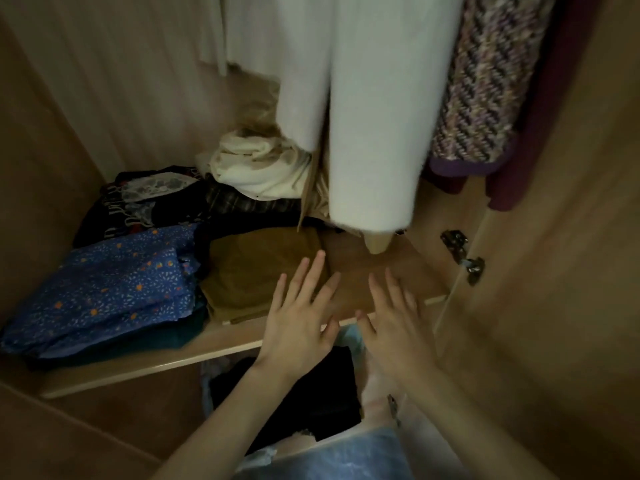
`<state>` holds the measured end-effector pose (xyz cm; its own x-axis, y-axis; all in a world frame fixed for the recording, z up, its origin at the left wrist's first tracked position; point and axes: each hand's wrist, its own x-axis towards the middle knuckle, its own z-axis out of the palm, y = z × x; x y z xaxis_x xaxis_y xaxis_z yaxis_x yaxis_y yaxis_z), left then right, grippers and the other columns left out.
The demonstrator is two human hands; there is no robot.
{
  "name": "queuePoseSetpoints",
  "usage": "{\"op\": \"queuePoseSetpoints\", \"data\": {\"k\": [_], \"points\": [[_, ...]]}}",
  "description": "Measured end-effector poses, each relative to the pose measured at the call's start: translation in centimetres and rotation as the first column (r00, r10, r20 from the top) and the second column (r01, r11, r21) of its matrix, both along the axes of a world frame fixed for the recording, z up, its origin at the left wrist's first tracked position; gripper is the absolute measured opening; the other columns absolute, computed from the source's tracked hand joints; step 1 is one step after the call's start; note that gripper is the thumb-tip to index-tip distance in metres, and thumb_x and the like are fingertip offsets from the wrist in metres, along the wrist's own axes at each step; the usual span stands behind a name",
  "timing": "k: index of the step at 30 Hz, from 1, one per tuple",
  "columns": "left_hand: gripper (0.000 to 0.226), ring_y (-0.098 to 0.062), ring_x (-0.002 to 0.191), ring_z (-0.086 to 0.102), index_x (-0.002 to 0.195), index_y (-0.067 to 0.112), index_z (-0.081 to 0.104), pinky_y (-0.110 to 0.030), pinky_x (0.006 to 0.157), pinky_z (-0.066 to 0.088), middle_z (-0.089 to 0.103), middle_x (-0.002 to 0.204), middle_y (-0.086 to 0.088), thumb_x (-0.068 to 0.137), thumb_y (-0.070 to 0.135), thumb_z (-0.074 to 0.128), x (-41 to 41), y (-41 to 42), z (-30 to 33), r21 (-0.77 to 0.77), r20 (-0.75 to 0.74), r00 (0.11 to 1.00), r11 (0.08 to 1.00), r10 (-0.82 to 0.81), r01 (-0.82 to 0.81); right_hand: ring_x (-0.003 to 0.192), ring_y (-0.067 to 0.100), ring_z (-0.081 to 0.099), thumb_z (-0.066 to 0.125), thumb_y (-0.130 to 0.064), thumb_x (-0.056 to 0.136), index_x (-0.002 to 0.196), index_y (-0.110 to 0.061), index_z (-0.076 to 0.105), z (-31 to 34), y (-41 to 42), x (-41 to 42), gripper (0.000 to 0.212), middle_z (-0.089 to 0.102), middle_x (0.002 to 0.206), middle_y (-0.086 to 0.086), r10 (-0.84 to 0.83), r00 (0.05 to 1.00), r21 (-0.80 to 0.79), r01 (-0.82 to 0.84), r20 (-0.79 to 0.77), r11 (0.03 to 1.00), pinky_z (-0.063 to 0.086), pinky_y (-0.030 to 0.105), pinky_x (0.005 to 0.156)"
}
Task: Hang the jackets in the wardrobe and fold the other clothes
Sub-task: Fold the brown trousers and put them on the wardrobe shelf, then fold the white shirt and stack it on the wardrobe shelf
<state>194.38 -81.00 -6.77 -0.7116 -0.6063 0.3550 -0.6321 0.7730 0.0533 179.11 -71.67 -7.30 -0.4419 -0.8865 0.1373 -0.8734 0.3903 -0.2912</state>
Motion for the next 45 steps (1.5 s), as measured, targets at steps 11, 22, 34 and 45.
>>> {"op": "queuePoseSetpoints", "data": {"k": [11, 22, 34, 45], "points": [[0.084, -0.022, 0.150, -0.010, 0.156, 0.028, 0.005, -0.053, 0.119, 0.012, -0.010, 0.163, -0.001, 0.090, 0.043, 0.054, -5.2, 7.6, 2.6, -0.083, 0.055, 0.930, 0.927, -0.362, 0.366, 0.149, 0.023, 0.005, 0.033, -0.043, 0.091, 0.154, -0.022, 0.016, 2.4, 13.6, 1.2, 0.069, 0.008, 0.162, 0.007, -0.381, 0.919, -0.070, 0.376, -0.097, 0.924, 0.008, 0.054, 0.117], [0.075, -0.021, 0.151, 0.001, 0.156, 0.021, 0.012, -0.048, 0.117, 0.002, 0.001, 0.164, -0.002, 0.092, 0.057, 0.030, -2.8, 19.0, 0.4, -0.038, -0.015, 0.748, 0.747, -0.664, 0.663, 0.148, 0.025, 0.013, 0.035, -0.048, 0.090, 0.151, -0.023, 0.028, 1.3, 27.4, 8.6, 0.066, 0.018, 0.161, 0.006, -0.703, 0.702, -0.063, 0.701, -0.116, 0.710, 0.019, 0.057, 0.116], [0.079, -0.023, 0.150, 0.007, 0.154, 0.017, 0.021, -0.054, 0.116, 0.012, 0.007, 0.164, -0.005, 0.087, 0.050, 0.045, -1.3, 37.6, -1.1, 0.060, 0.027, 0.361, 0.362, -0.932, 0.930, 0.149, 0.024, 0.005, 0.039, -0.047, 0.098, 0.154, -0.025, 0.018, 0.8, 47.5, 18.5, 0.063, 0.005, 0.163, 0.002, -0.936, 0.348, 0.019, 0.937, -0.050, 0.348, 0.012, 0.052, 0.118], [0.078, -0.024, 0.150, 0.013, 0.151, 0.014, 0.032, -0.056, 0.117, 0.017, 0.014, 0.162, -0.008, 0.084, 0.042, 0.060, 0.5, 63.3, -1.0, 0.071, 0.023, -0.060, -0.059, -0.998, 0.996, 0.148, 0.025, 0.014, 0.046, -0.046, 0.096, 0.153, -0.025, 0.023, 1.9, 73.1, 29.3, 0.065, 0.014, 0.162, 0.004, -0.994, -0.065, 0.045, 0.997, -0.086, -0.069, 0.016, 0.051, 0.116]]}}
